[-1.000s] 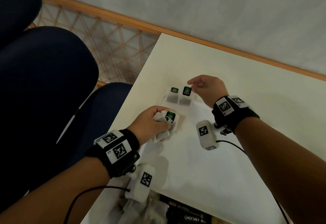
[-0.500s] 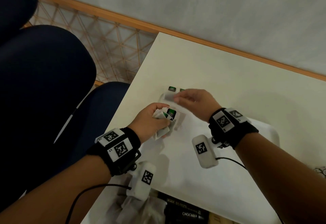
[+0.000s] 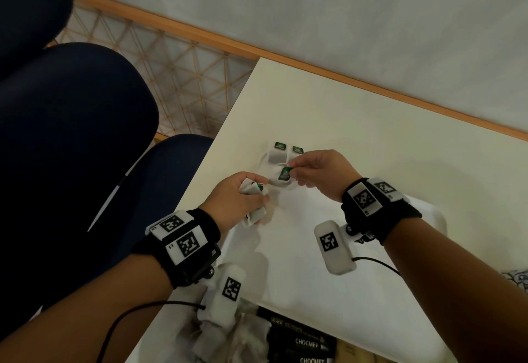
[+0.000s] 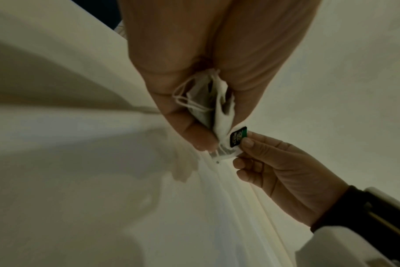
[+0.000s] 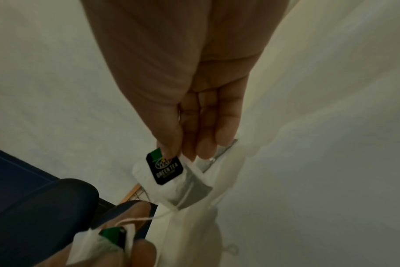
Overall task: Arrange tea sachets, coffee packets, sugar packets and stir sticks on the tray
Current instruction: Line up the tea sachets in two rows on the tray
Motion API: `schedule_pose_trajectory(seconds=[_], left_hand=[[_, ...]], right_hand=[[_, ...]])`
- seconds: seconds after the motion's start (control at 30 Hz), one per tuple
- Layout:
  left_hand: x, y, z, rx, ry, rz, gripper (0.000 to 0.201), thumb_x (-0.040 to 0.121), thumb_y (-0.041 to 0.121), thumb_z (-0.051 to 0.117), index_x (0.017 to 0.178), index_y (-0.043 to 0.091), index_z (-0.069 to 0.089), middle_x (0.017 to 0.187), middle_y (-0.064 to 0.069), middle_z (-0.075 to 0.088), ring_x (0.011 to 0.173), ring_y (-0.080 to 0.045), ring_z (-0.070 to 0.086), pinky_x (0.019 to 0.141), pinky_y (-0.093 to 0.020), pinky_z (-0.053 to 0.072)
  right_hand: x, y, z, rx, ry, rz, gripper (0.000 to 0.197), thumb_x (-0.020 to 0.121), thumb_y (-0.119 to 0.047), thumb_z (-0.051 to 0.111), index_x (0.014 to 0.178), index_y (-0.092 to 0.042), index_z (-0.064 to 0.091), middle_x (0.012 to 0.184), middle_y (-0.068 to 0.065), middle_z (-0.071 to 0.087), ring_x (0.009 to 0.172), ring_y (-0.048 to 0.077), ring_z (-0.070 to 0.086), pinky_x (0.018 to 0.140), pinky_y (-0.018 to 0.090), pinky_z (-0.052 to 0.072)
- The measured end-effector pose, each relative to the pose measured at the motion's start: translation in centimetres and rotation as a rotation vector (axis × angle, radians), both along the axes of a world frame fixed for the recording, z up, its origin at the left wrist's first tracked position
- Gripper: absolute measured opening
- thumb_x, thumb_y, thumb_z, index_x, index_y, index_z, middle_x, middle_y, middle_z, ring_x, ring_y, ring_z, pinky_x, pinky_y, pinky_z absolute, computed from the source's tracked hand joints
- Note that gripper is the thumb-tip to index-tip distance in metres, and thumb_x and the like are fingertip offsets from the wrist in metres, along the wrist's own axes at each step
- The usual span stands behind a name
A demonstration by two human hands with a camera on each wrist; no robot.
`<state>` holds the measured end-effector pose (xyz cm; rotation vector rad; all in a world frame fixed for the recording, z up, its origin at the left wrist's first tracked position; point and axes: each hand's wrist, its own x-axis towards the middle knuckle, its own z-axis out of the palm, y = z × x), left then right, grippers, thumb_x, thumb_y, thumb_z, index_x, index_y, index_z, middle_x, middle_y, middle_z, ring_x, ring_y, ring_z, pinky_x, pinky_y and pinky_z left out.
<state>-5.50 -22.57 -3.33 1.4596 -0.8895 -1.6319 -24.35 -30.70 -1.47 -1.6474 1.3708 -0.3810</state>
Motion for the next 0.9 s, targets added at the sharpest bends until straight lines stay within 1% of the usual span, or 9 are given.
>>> schedule_pose_trajectory(seconds=[0.07,0.17,0.3,0.4,0.5,0.67,0.73,0.8,0.9], left_hand=[[0.3,0.1,0.0,0.007,0.021,0.021,0.021,0.085,-0.003,0.064,0.101,0.011,0.064,0.089,-0.015,0.061,0.071,-0.023,0.059,0.060,-0.034,0.052],[0.9,0.0,0.0,0.020,0.026,0.009,0.022,0.084,-0.002,0.063,0.100,0.013,0.064,0.089,-0.014,0.062,0.071,-0.026,0.060,0.068,-0.041,0.053],[1.0,-0.2,0.3,0.046,0.024,-0.029,0.036,0.065,0.008,0.058,0.100,0.014,0.062,0.093,-0.008,0.064,0.080,-0.023,0.060,0.076,-0.044,0.053],[1.0,-0.3,0.0,0.008,-0.048,-0.064,0.028,0.079,-0.002,0.055,0.101,0.014,0.060,0.099,-0.007,0.066,0.086,-0.022,0.061,0.087,-0.047,0.052],[1.0,-0.8,-0.8,0.006,-0.126,-0.079,0.031,0.087,-0.008,0.050,0.101,0.018,0.062,0.108,-0.012,0.067,0.098,-0.027,0.062,0.093,-0.045,0.050],[0.8,-1.1,-1.0,-0.005,-0.151,-0.062,0.028,0.089,-0.004,0.051,0.101,0.017,0.066,0.102,-0.007,0.068,0.091,-0.021,0.063,0.086,-0.038,0.052],[0.5,-1.2,-0.9,-0.010,-0.151,-0.060,0.029,0.089,-0.005,0.051,0.101,0.017,0.066,0.099,-0.004,0.067,0.087,-0.020,0.062,0.082,-0.035,0.053],[0.1,-1.2,-0.8,-0.007,-0.125,-0.052,0.030,0.088,-0.006,0.049,0.101,0.015,0.065,0.098,-0.004,0.066,0.083,-0.019,0.062,0.073,-0.032,0.055],[-0.3,-1.2,-0.5,0.000,-0.073,-0.017,0.029,0.088,-0.008,0.048,0.099,0.012,0.065,0.098,-0.007,0.064,0.078,-0.020,0.061,0.059,-0.026,0.052]], right_hand=[[0.5,-0.4,-0.2,-0.004,0.019,0.018,0.013,0.085,-0.013,0.067,0.084,-0.026,0.070,0.068,-0.001,0.065,0.067,0.012,0.059,0.068,0.024,0.048],[1.4,-1.3,-0.1,-0.018,0.039,0.024,0.011,0.086,-0.016,0.065,0.086,-0.026,0.070,0.068,-0.002,0.065,0.065,0.008,0.058,0.069,0.022,0.047],[2.3,-2.8,-0.5,-0.046,0.060,-0.025,0.011,0.087,-0.015,0.063,0.092,-0.022,0.070,0.071,0.001,0.066,0.066,0.012,0.059,0.074,0.028,0.051],[2.6,-3.8,-1.3,-0.062,0.063,-0.106,0.012,0.086,-0.014,0.064,0.093,-0.022,0.071,0.086,0.005,0.071,0.082,0.021,0.067,0.081,0.032,0.055],[2.3,-4.5,-1.7,-0.122,0.156,-0.101,0.018,0.088,-0.017,0.063,0.103,-0.019,0.072,0.092,0.005,0.069,0.082,0.016,0.061,0.073,0.024,0.046],[1.9,-4.0,-1.4,-0.245,0.183,-0.086,0.023,0.089,-0.026,0.061,0.112,-0.025,0.068,0.096,-0.007,0.063,0.080,0.007,0.056,0.076,0.020,0.043],[1.8,-3.3,-0.9,-0.276,0.133,-0.084,0.021,0.090,-0.027,0.060,0.110,-0.027,0.068,0.097,-0.010,0.063,0.077,0.000,0.055,0.072,0.011,0.041],[1.9,-2.3,-0.4,-0.207,0.050,-0.036,0.019,0.091,-0.026,0.059,0.107,-0.026,0.070,0.094,-0.011,0.066,0.074,-0.007,0.056,0.065,0.004,0.039],[1.9,-0.7,-0.2,-0.003,-0.017,0.075,0.020,0.092,-0.020,0.058,0.109,-0.023,0.069,0.091,-0.004,0.069,0.071,0.000,0.060,0.060,0.008,0.042]])
